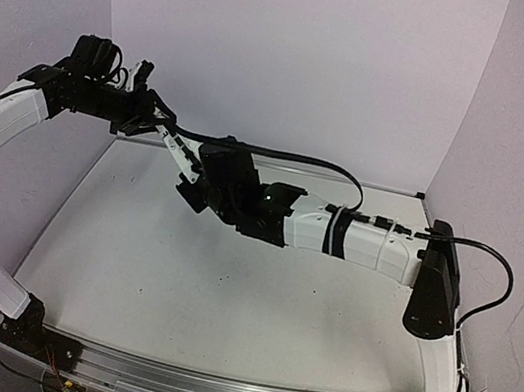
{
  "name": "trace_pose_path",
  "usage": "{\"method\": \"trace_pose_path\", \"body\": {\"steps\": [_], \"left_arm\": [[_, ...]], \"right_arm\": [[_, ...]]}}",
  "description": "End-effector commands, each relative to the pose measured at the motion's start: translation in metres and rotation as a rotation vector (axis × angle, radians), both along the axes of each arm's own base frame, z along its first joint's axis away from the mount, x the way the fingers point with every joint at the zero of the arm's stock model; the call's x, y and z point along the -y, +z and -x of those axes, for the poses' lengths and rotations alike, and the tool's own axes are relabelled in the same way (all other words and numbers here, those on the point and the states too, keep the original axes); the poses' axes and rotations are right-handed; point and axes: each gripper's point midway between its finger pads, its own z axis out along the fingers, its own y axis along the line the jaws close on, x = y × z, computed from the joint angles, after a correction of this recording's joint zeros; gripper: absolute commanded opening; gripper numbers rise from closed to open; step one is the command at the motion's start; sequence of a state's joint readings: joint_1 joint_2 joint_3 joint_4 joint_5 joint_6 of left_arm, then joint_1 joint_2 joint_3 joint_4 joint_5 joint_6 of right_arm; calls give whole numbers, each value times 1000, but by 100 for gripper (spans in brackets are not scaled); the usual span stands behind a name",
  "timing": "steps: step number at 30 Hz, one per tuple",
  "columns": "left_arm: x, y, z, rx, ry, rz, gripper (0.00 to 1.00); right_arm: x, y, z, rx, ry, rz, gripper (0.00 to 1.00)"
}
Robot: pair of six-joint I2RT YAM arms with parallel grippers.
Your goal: Install the water faucets
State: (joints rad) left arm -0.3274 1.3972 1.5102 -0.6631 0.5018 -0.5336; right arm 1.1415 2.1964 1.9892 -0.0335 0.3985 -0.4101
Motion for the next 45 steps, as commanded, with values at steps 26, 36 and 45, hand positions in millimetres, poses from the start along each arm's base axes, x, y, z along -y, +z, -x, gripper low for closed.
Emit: {"method": "trace_pose_path", "body": {"steps": [26, 36, 45], "left_arm": [[46, 38, 128, 322, -819, 249, 0], [42, 26, 70, 176, -509, 129, 0], [44, 29, 47, 86, -414, 150, 0]], "right_arm": [[89, 6, -68, -899, 298, -609, 70], [104, 20, -39, -604, 142, -390, 77], [64, 30, 19, -295, 188, -189, 78]]}}
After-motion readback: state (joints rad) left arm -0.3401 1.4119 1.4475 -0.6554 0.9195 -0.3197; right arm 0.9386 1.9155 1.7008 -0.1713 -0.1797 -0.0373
